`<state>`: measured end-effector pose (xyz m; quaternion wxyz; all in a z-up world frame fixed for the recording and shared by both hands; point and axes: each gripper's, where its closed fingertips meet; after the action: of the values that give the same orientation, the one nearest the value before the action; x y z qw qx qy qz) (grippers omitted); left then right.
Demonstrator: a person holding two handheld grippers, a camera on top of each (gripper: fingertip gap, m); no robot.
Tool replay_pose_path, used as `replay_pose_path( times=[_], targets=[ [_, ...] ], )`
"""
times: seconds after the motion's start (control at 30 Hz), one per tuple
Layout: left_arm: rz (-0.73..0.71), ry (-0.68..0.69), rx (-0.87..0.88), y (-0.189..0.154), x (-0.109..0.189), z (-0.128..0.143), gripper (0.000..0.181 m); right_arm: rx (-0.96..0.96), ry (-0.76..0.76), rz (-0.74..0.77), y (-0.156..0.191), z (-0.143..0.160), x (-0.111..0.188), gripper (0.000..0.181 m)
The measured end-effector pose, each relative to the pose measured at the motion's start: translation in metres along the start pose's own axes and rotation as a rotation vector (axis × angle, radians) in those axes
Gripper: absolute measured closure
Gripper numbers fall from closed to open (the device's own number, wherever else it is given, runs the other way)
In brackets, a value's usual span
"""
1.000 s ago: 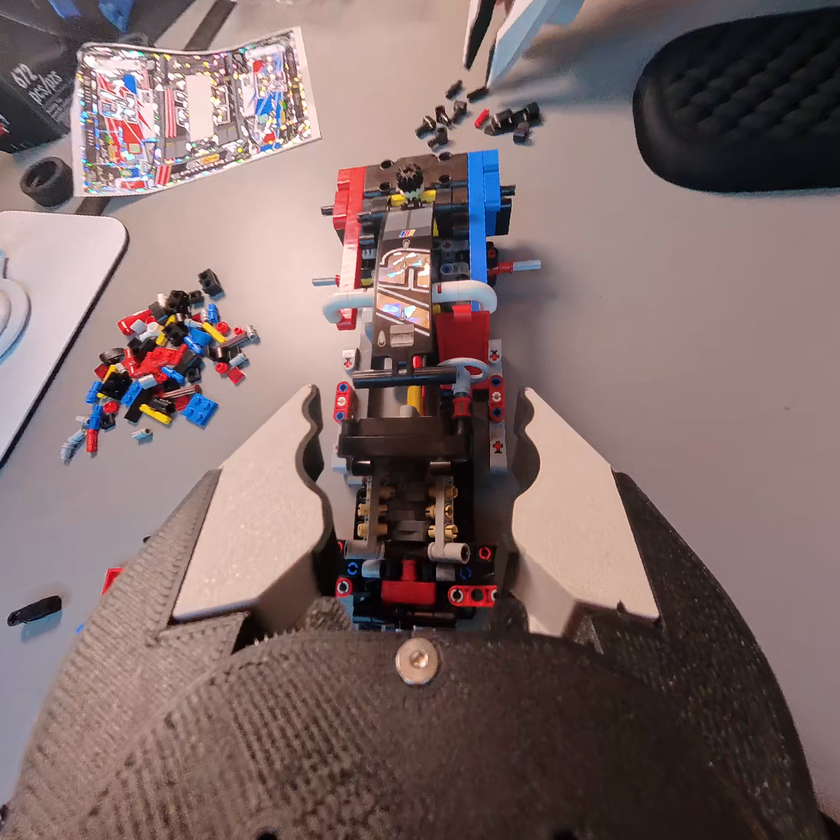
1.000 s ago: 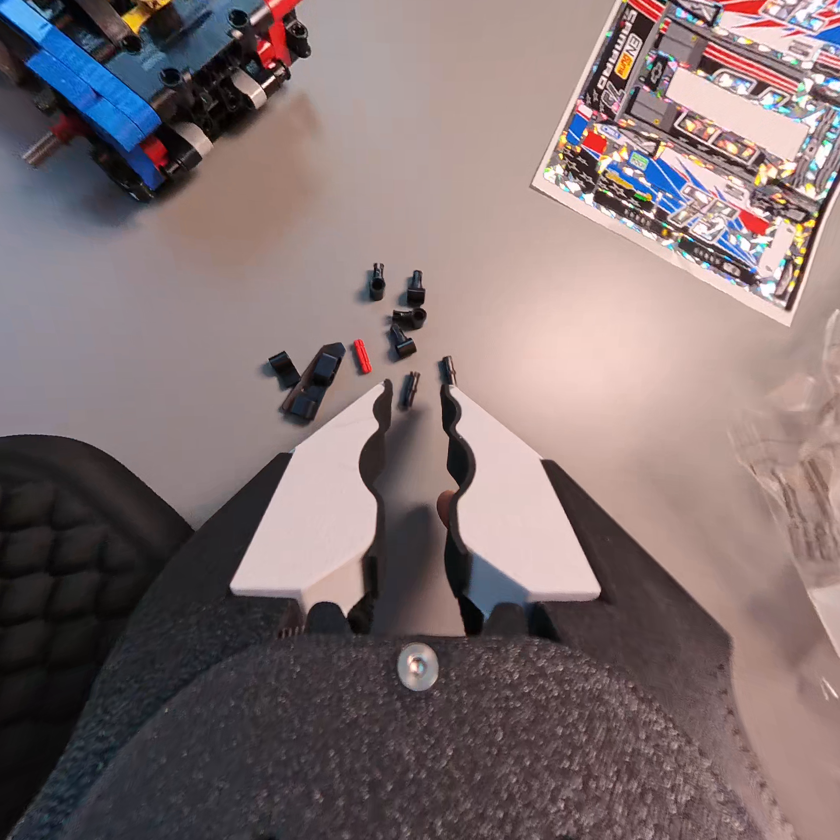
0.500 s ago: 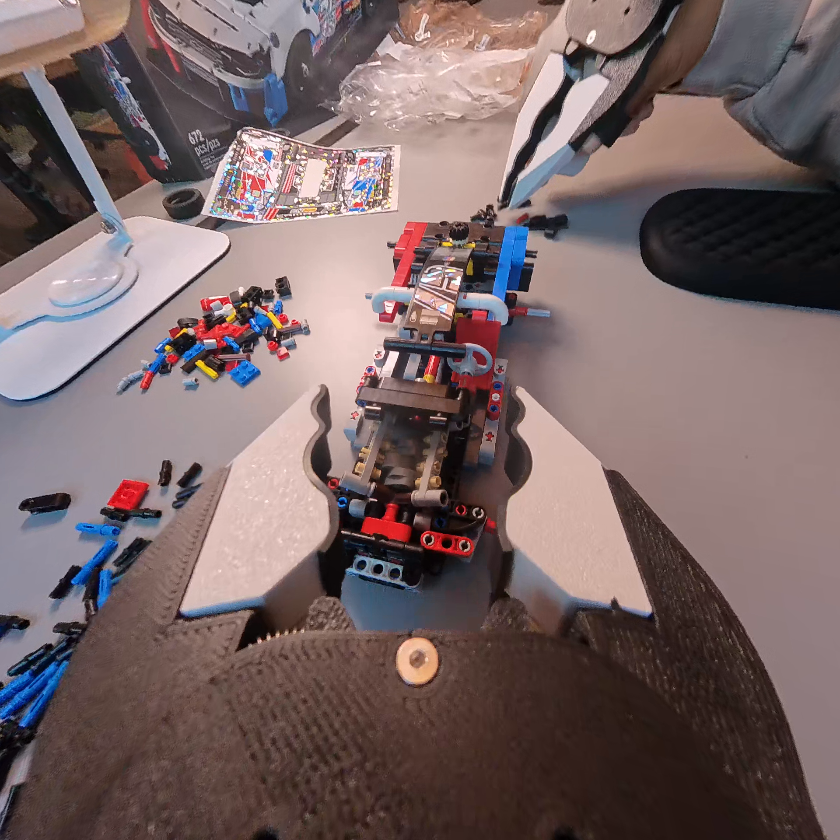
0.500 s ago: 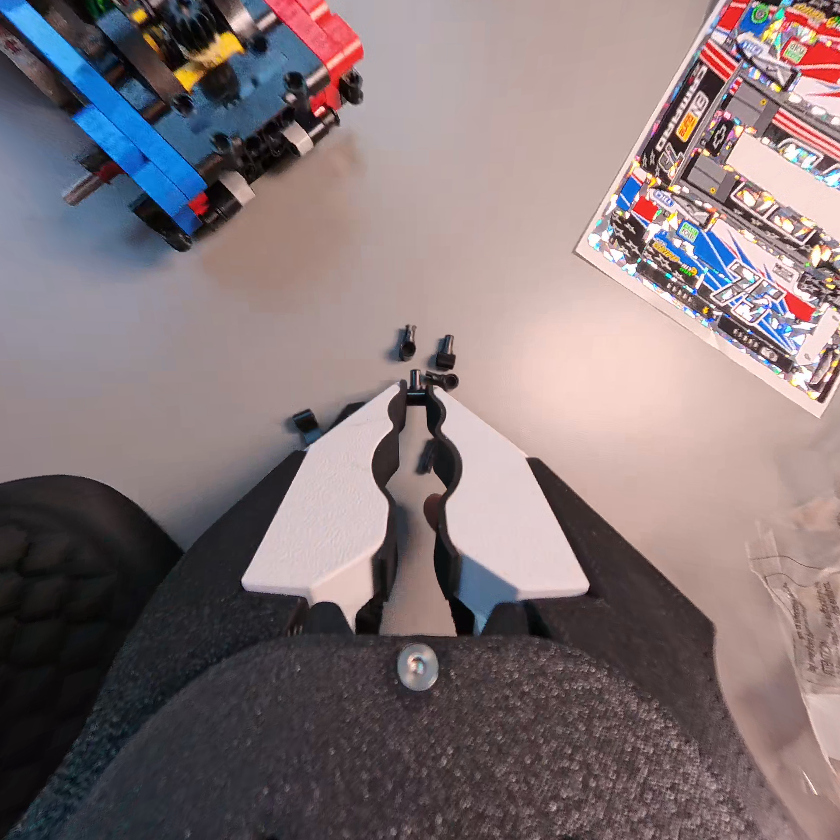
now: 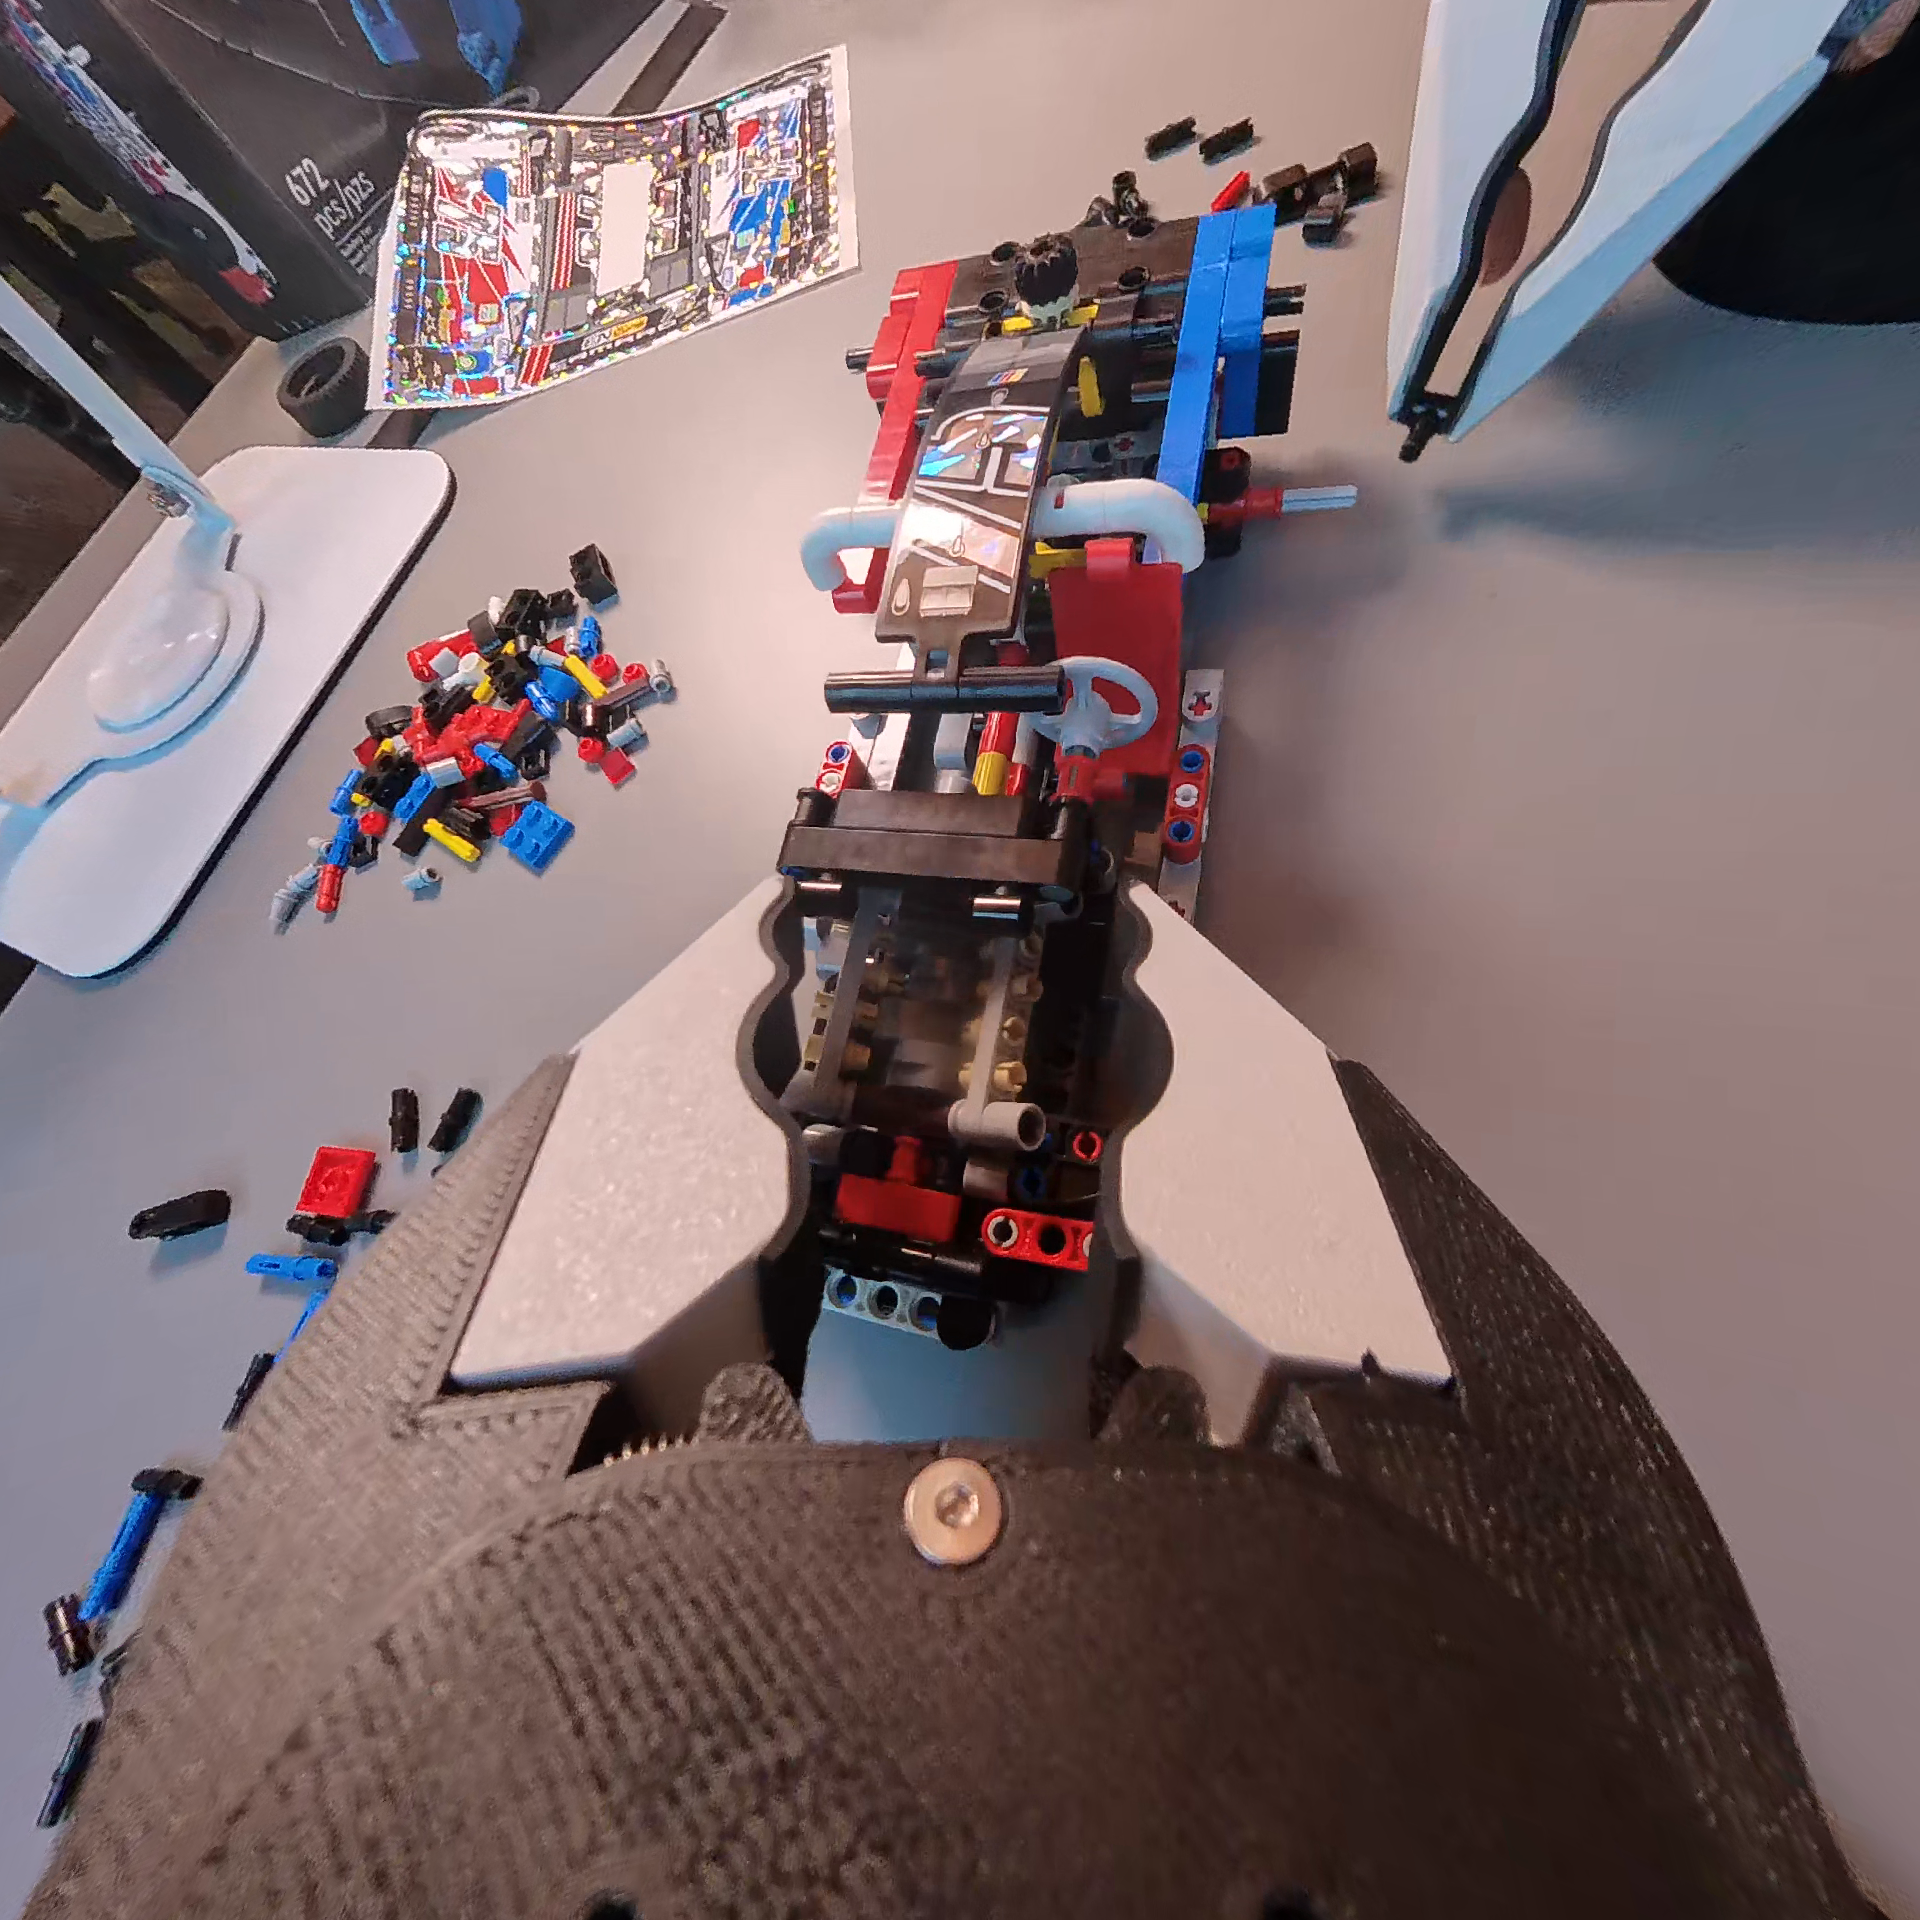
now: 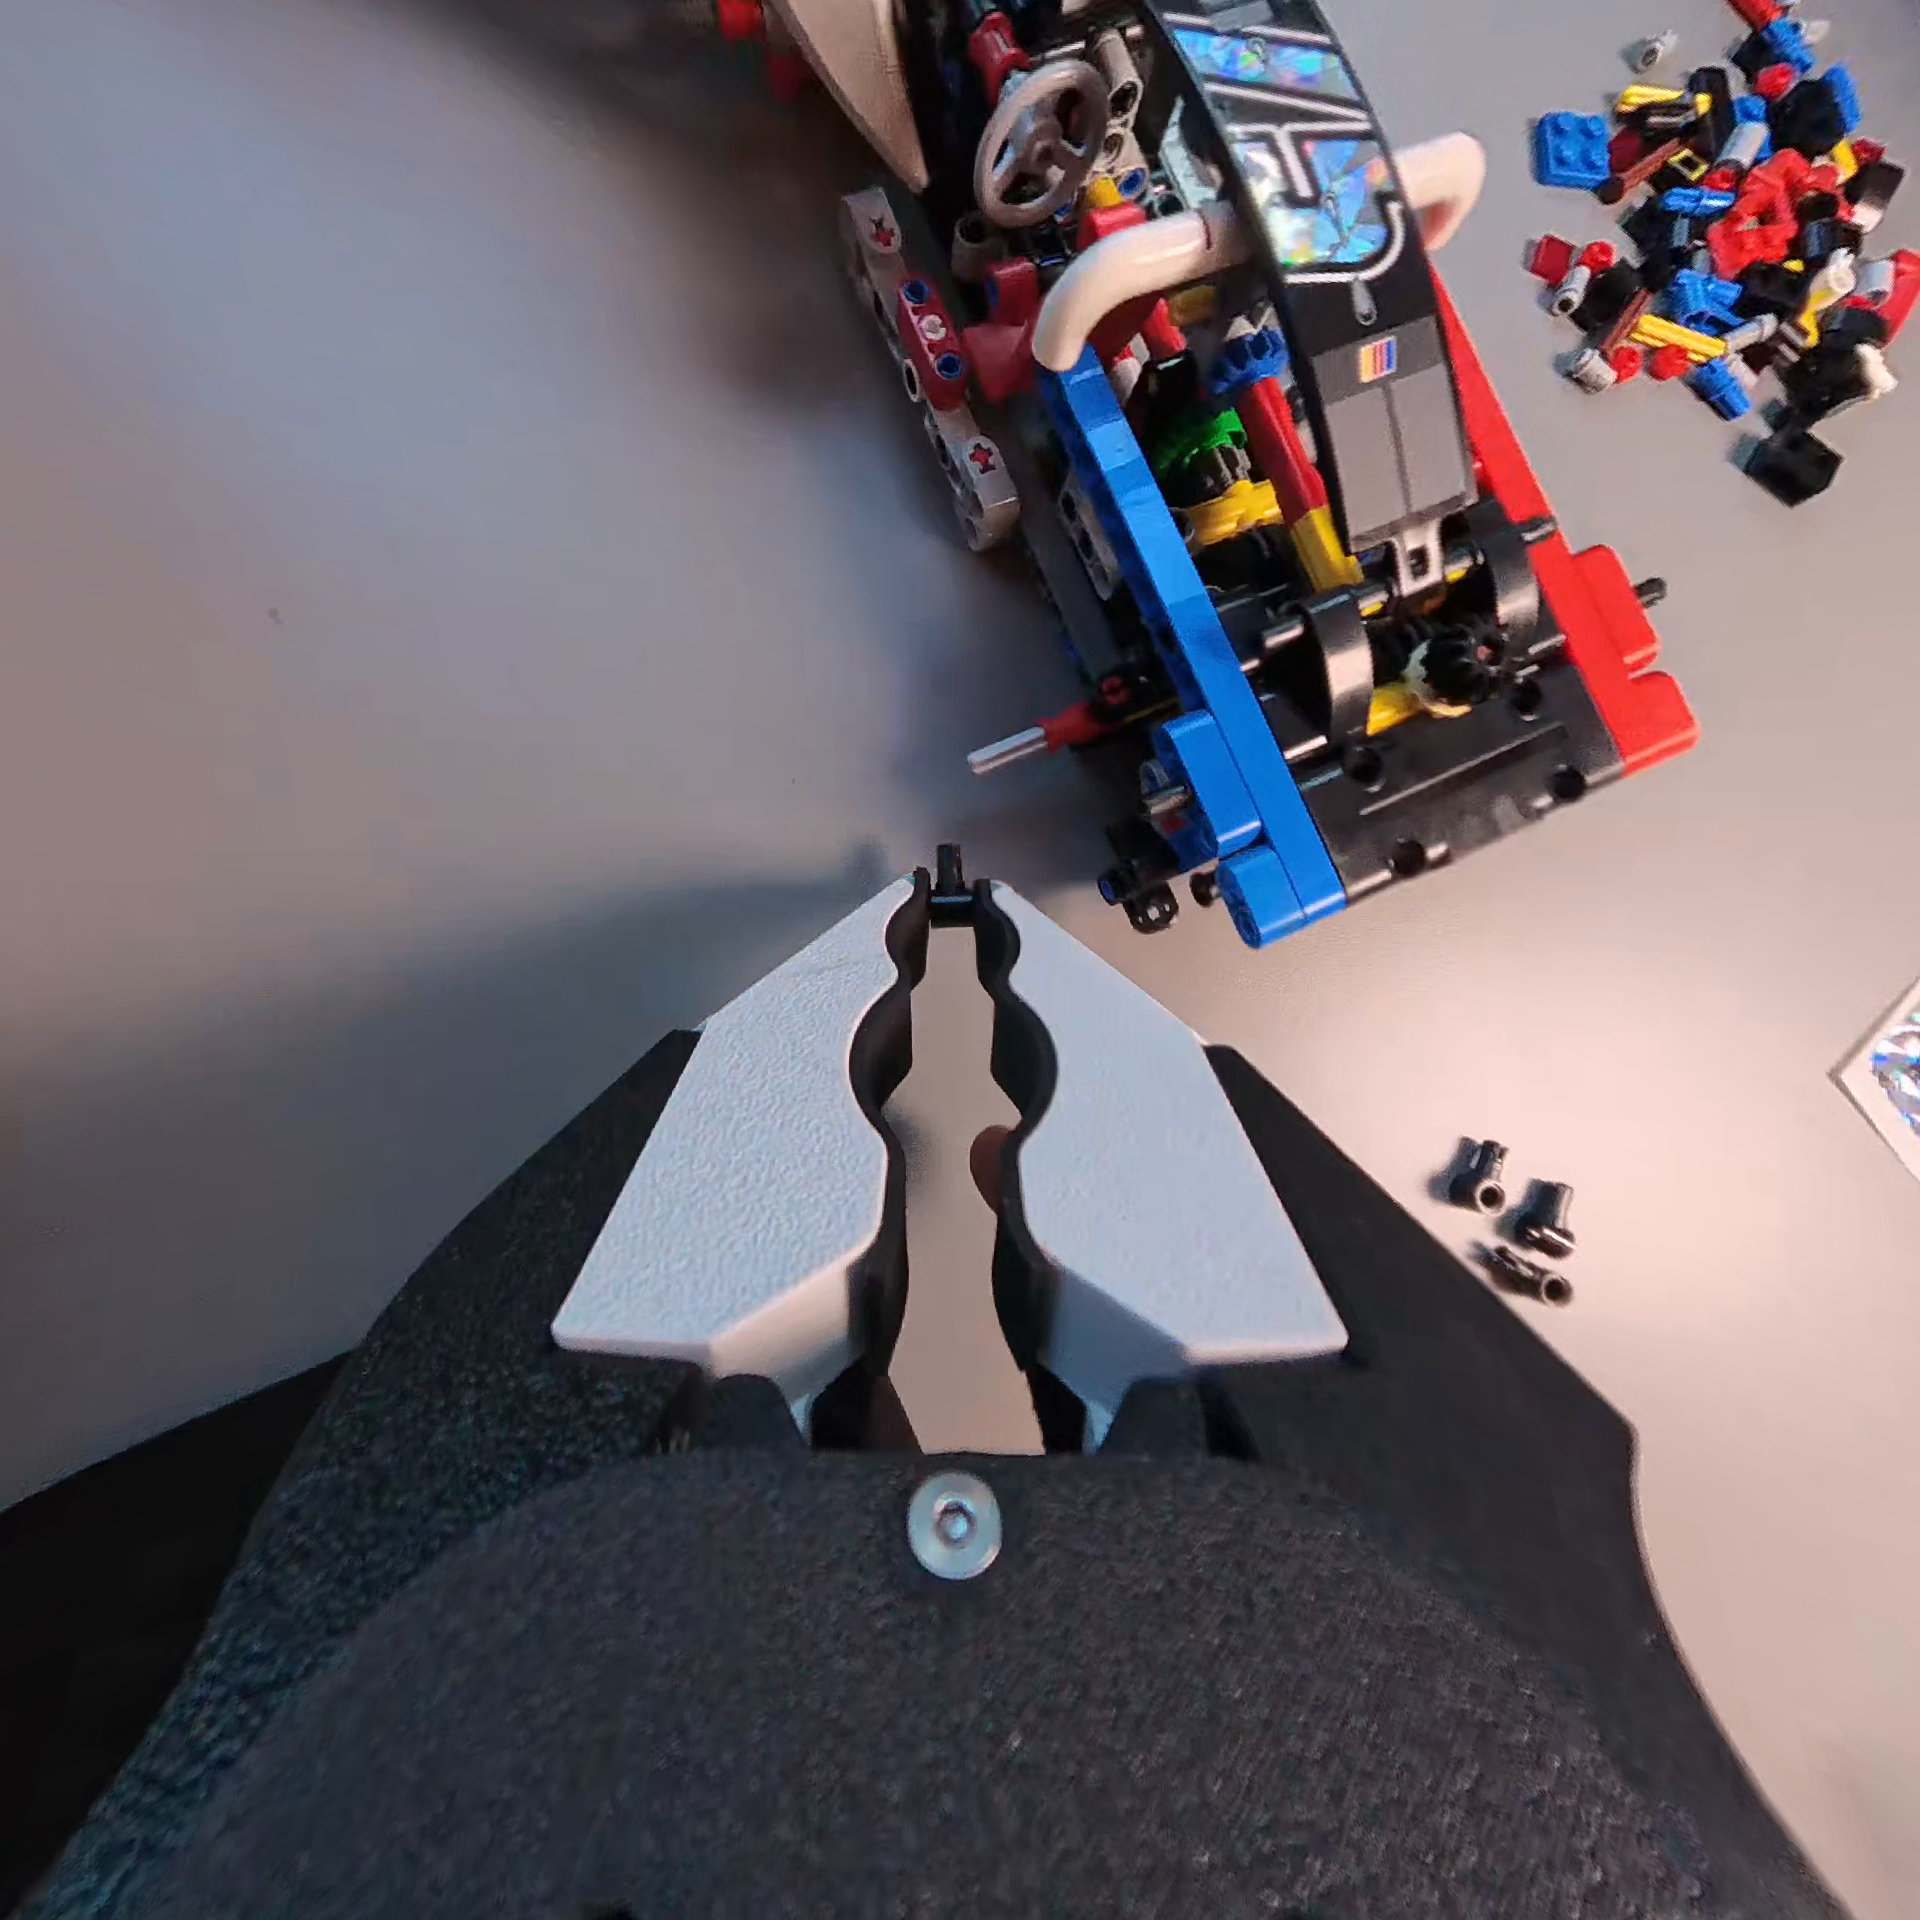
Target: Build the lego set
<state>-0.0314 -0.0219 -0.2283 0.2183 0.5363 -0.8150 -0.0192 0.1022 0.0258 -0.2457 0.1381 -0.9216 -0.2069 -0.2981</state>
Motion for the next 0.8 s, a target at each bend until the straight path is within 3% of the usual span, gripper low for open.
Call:
replay_pose_path(
  times=[0.4, 0.53, 0.67, 0.8],
  targets=[
    [-0.118, -0.006, -0.049, 0.02, -0.028, -0.009, 0.126, -0.002, 0.015, 0.005, -0.002, 0.004, -0.016, 0.173],
    [-0.135, -0.115, -0.001, 0.022, -0.02, -0.028, 0.118, -0.031, -0.044, 0.003, -0.003, -0.003, -0.012, 0.161],
    [-0.168, -0.214, 0.085, 0.027, -0.001, -0.044, 0.117, -0.099, -0.188, 0.08, -0.025, -0.019, 0.012, 0.153],
    [-0.192, -0.263, 0.147, 0.024, 0.021, -0.045, 0.116, -0.172, -0.333, 0.312, -0.078, -0.021, 0.057, 0.151]
  ],
)
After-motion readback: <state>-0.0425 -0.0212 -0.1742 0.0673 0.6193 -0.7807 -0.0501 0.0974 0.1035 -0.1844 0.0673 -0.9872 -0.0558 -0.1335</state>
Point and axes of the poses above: each gripper's, where its closed fingertips meet, x back along the fingers, z out of its underside, y = z × x across the jaws, and after that the axes turned 15 degrees about -y, right-handed
